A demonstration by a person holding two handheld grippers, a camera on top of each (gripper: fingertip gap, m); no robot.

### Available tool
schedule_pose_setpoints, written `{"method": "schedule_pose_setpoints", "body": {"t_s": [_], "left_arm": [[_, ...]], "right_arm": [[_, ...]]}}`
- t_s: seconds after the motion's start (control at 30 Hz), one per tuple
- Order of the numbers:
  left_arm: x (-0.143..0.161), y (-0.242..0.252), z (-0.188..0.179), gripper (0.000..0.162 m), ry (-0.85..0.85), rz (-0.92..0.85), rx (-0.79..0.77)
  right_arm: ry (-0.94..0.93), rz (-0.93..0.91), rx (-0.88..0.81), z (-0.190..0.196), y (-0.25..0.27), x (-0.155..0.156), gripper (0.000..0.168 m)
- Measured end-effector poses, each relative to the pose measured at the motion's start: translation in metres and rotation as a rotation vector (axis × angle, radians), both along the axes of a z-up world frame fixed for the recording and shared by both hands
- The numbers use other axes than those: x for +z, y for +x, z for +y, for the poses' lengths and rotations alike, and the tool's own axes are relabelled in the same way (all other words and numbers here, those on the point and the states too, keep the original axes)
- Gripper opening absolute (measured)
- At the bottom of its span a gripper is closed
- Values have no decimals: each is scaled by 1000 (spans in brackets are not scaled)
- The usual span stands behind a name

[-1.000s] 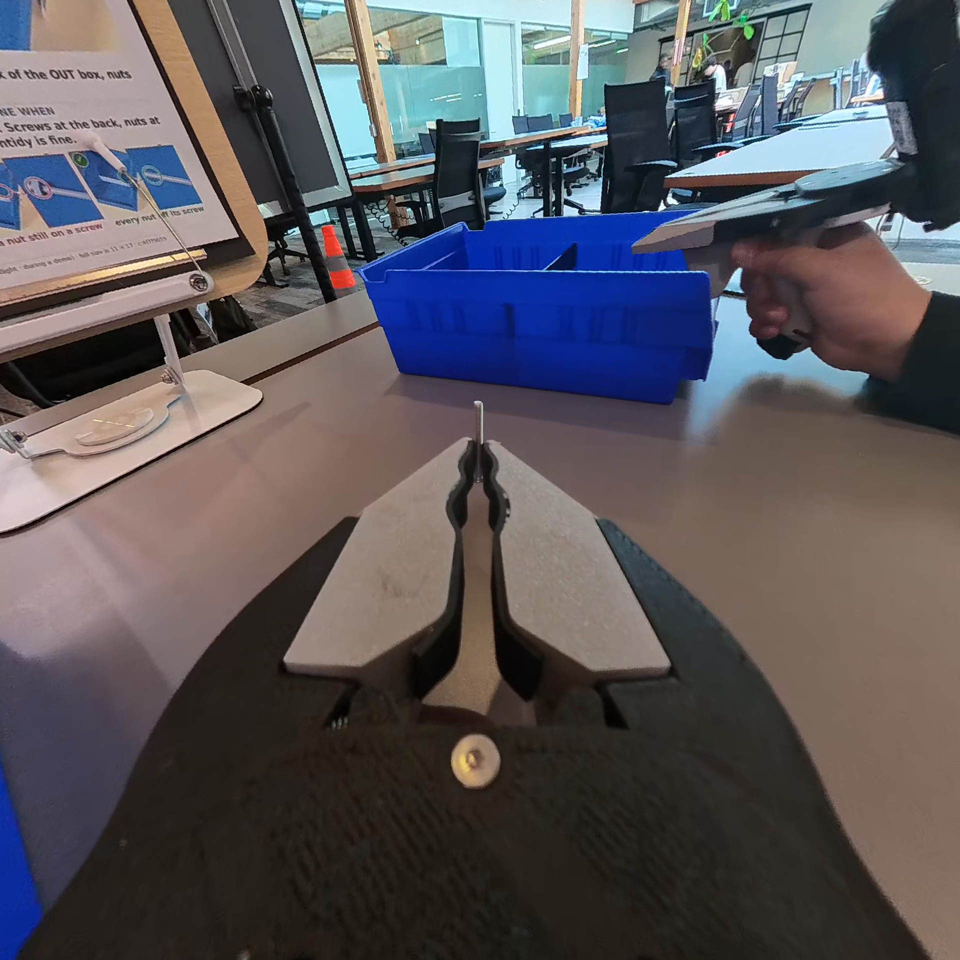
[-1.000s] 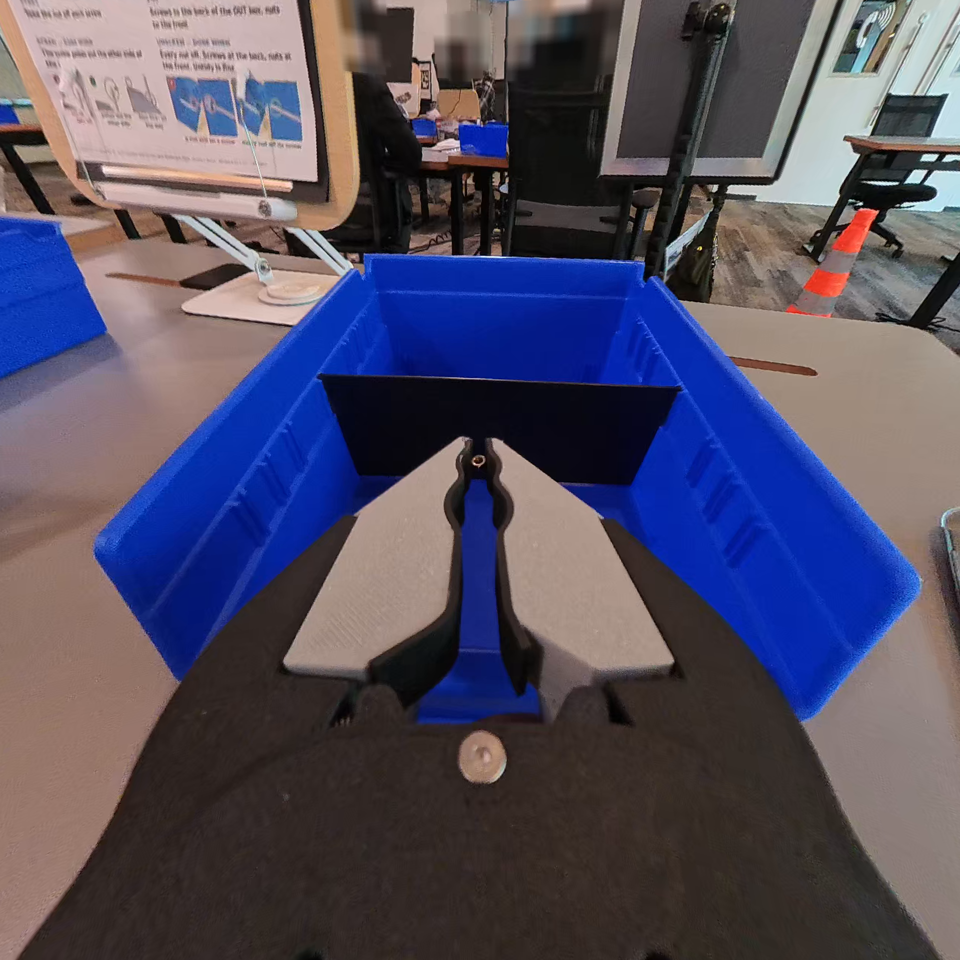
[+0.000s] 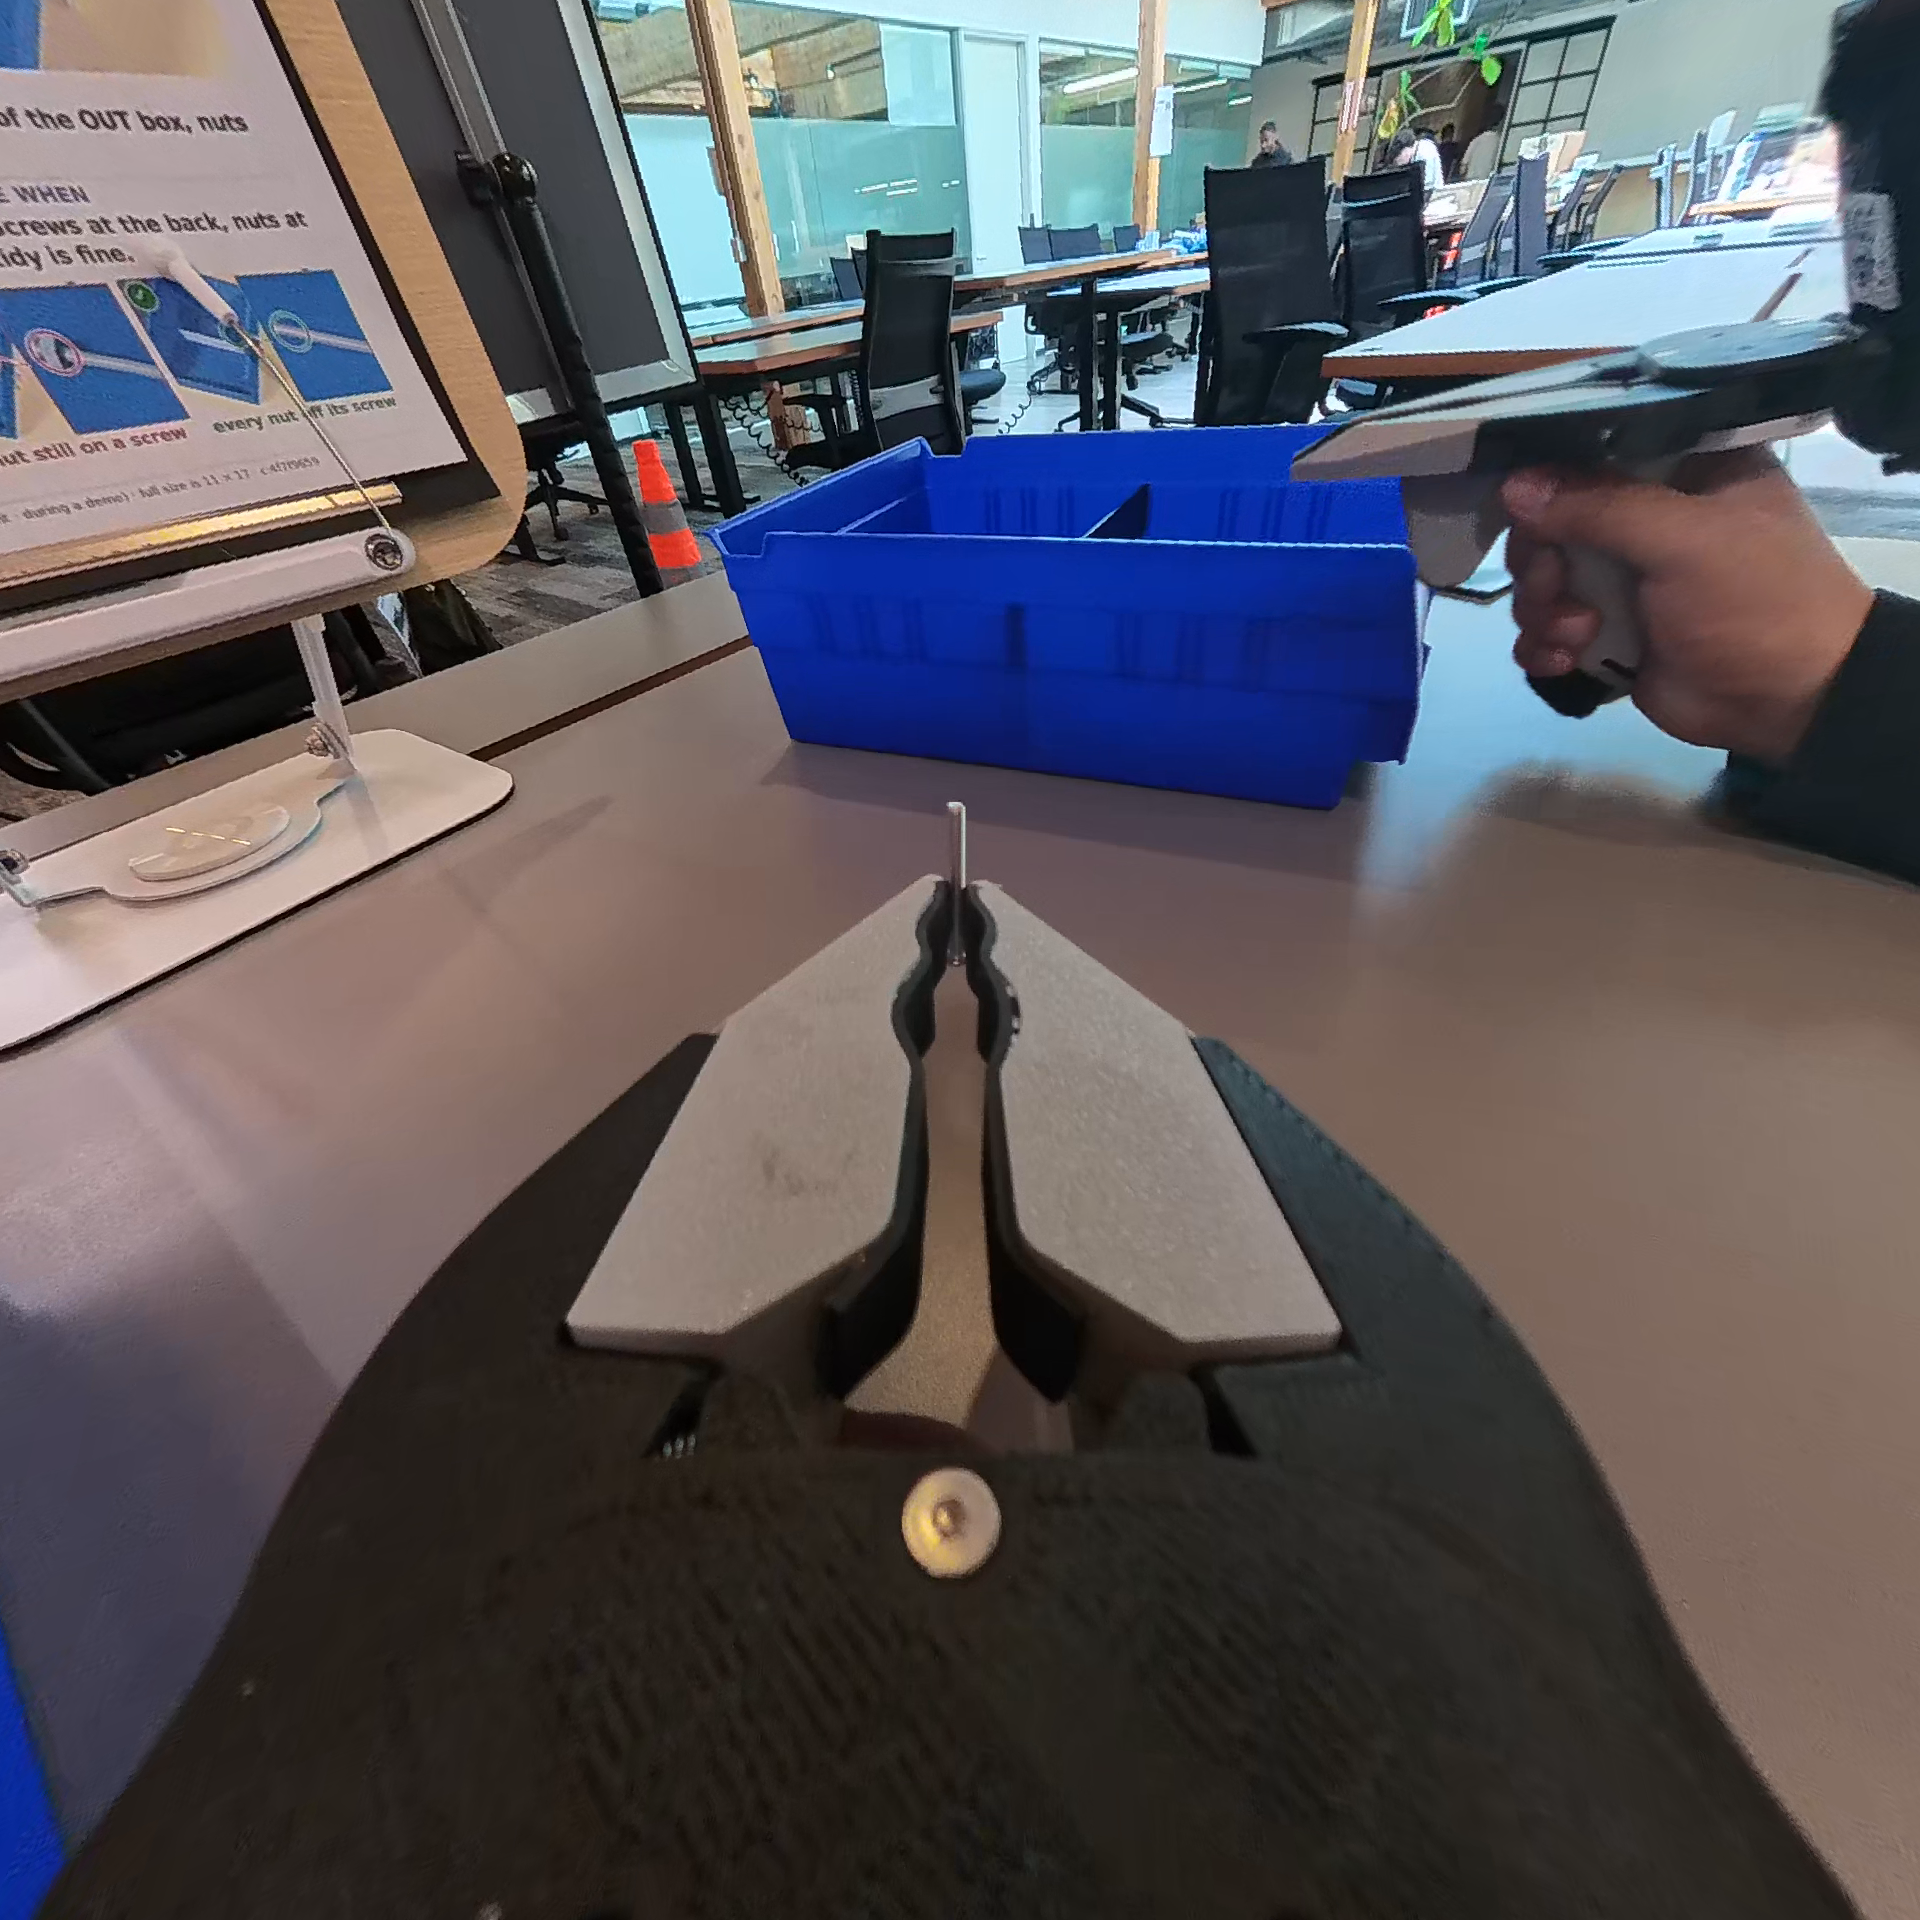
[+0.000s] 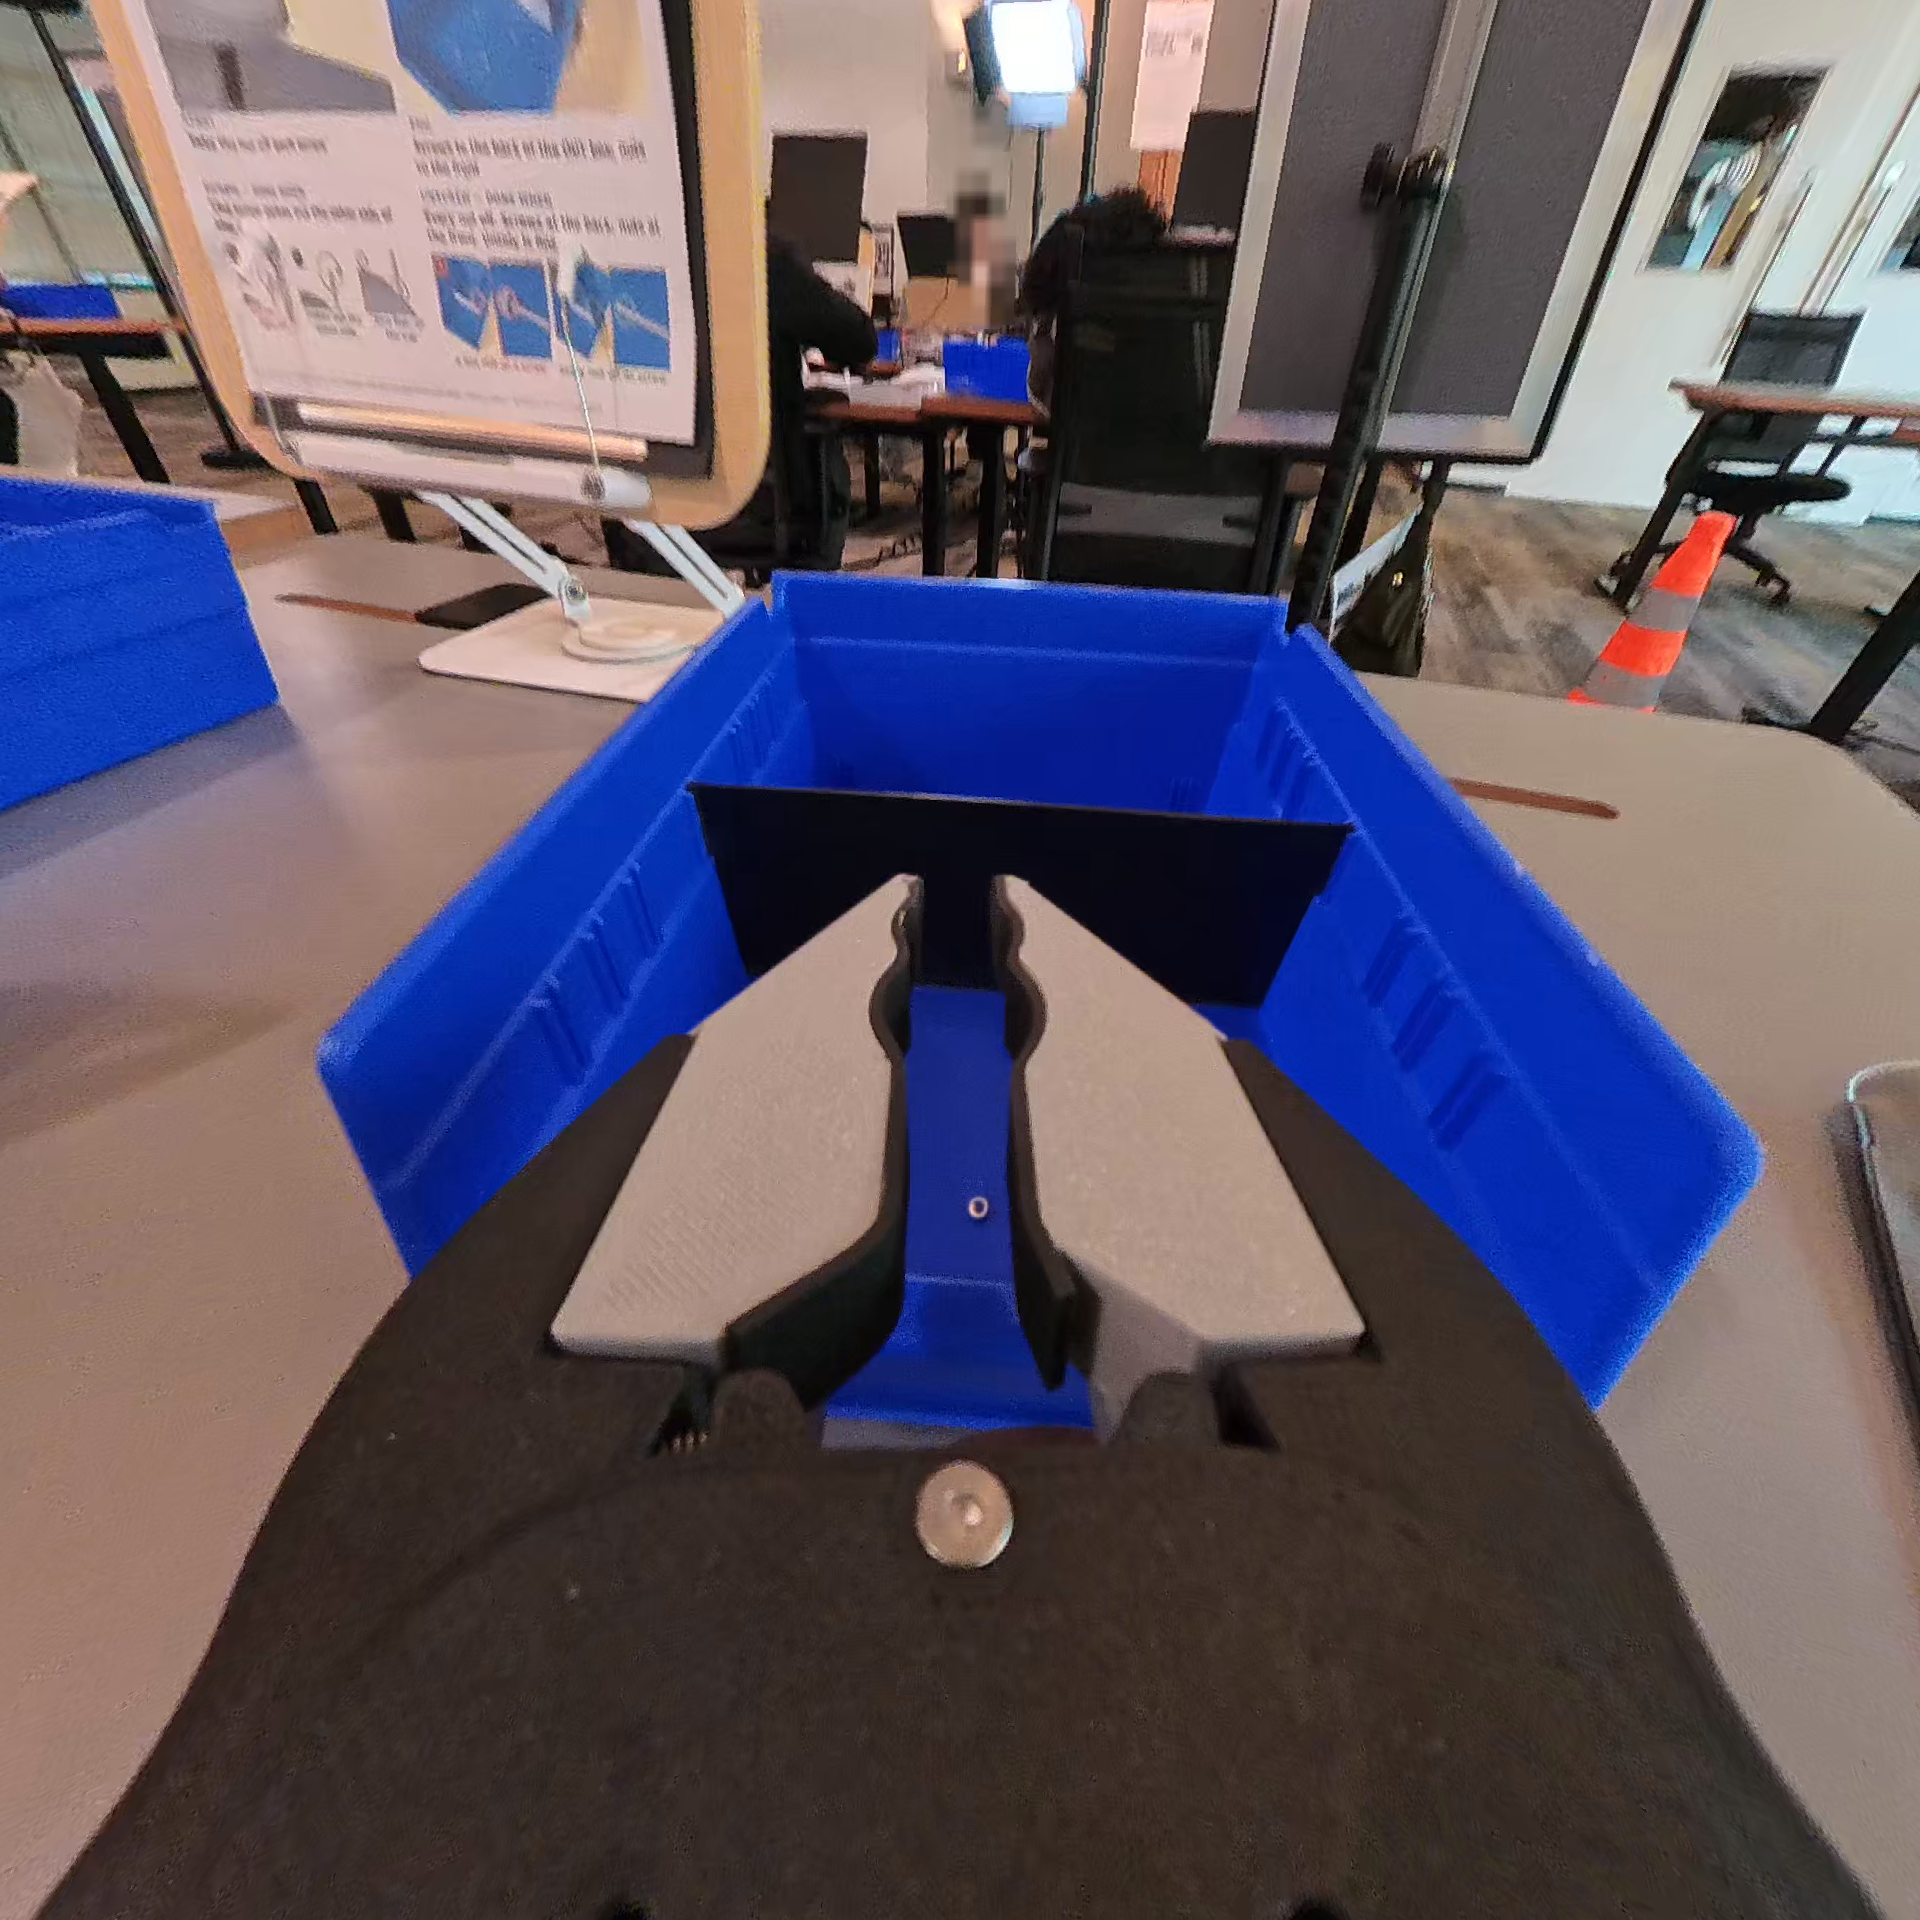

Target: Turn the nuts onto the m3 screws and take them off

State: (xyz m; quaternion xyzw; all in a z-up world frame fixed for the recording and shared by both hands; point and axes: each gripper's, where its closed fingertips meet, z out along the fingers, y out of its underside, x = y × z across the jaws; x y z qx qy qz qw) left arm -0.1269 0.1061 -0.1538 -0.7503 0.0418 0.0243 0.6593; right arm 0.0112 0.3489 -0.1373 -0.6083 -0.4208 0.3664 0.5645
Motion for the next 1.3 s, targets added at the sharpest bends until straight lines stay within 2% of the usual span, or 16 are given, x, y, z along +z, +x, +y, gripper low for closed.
{"method": "schedule_pose_setpoints", "body": {"t_s": [0.13, 0.2, 0.23, 0.33, 0.37, 0.43, 0.57, 0.77, 0.9, 1.0, 1.1, 1.17, 1.3], "left_arm": [[1, 2, 0, 0, 7, 8, -7], [2, 4, 0, 0, 11, 12, -17], [2, 5, 0, 0, 12, 10, -23], [1, 7, 1, 0, 9, 15, -31], [2, 7, 0, 0, 13, 20, -32], [2, 8, -2, 0, 15, 25, -32], [3, 9, -3, 0, 17, 26, -31], [5, 13, -3, 0, 22, 39, -46], [5, 9, -3, 1, 21, 26, -26], [8, 10, -4, 2, 49, 17, -28], [7, 4, -3, 11, 47, 14, 7], [5, 1, -2, 16, 35, -11, 20], [4, -5, -3, 15, 32, -53, 36]], "right_arm": [[114, 166, 33, -28, 11, 39, 7], [251, 264, 82, -74, 13, 72, 0], [286, 275, 126, -101, 5, 80, 0], [137, 181, 429, -190, -45, 58, 0], [63, 146, 520, -215, -61, 46, 6], [-38, 84, 595, -240, -88, 25, 11], [-131, 92, 624, -253, -116, 13, 14], [-118, 47, 652, -265, -134, 8, 17], [-128, 29, 672, -271, -139, 5, 3], [-58, 34, 629, -266, -137, 9, 0], [-39, 49, 595, -259, -133, 14, 0], [-59, 52, 566, -249, -132, 14, 0], [-74, 73, 490, -217, -129, 25, 0]]}}
